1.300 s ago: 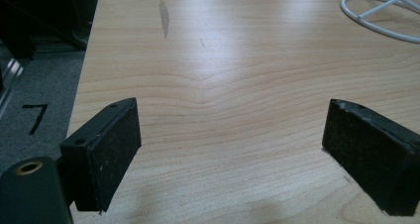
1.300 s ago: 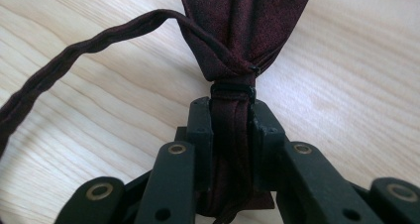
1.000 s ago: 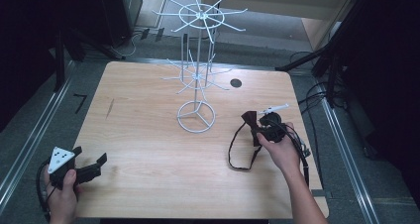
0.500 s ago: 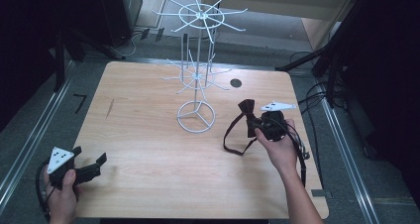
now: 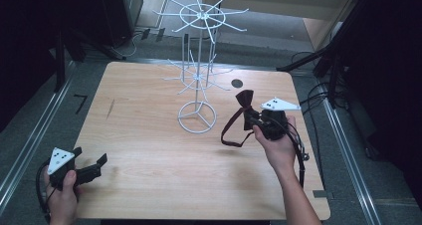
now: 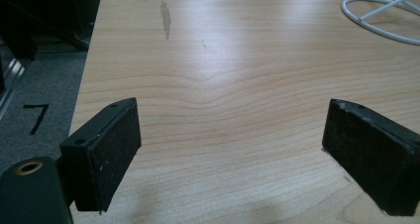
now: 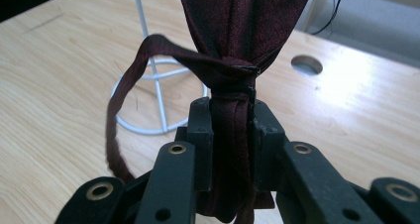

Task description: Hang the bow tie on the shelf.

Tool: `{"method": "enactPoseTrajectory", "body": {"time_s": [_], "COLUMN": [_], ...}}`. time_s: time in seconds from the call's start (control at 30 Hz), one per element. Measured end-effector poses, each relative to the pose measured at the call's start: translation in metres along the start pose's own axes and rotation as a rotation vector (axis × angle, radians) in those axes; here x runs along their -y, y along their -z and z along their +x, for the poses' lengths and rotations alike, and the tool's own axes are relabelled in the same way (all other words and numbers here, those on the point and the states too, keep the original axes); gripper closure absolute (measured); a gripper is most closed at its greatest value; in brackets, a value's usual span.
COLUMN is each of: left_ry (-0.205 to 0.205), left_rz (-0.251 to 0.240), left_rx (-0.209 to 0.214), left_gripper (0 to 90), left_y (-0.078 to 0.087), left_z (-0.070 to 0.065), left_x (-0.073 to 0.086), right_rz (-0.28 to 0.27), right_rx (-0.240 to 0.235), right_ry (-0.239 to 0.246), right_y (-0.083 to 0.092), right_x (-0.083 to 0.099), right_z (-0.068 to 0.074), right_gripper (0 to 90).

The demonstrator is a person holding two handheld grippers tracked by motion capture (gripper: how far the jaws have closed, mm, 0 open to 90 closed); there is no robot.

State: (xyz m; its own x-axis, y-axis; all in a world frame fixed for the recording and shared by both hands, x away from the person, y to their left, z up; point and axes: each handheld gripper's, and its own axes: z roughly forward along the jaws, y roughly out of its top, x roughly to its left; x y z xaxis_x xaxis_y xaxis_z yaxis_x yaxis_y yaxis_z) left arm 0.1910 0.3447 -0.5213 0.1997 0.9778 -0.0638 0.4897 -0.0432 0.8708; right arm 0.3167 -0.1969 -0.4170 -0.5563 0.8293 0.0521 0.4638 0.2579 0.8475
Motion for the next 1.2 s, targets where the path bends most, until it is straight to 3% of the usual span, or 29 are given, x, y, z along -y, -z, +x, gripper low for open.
{"method": "enactPoseTrajectory", "body": {"time_s": [0.5, 1.2], "left_ry": [0.0, 0.003], "left_rz": [0.0, 0.0], "left_rx": [0.002, 0.006], "left_gripper": [8.8, 8.8], "left_y": [0.0, 0.0], "left_z": [0.0, 0.0], "left_x": [0.0, 0.0], "right_rz": [-0.104, -0.14], "right_rx": [0.005, 0.049], "right_ry": [0.012, 0.008], "right_y": [0.008, -0.011], "right_x": [-0.018, -0.058], "right_z": [0.014, 0.019], "right_gripper": [76.5, 76.4]}}
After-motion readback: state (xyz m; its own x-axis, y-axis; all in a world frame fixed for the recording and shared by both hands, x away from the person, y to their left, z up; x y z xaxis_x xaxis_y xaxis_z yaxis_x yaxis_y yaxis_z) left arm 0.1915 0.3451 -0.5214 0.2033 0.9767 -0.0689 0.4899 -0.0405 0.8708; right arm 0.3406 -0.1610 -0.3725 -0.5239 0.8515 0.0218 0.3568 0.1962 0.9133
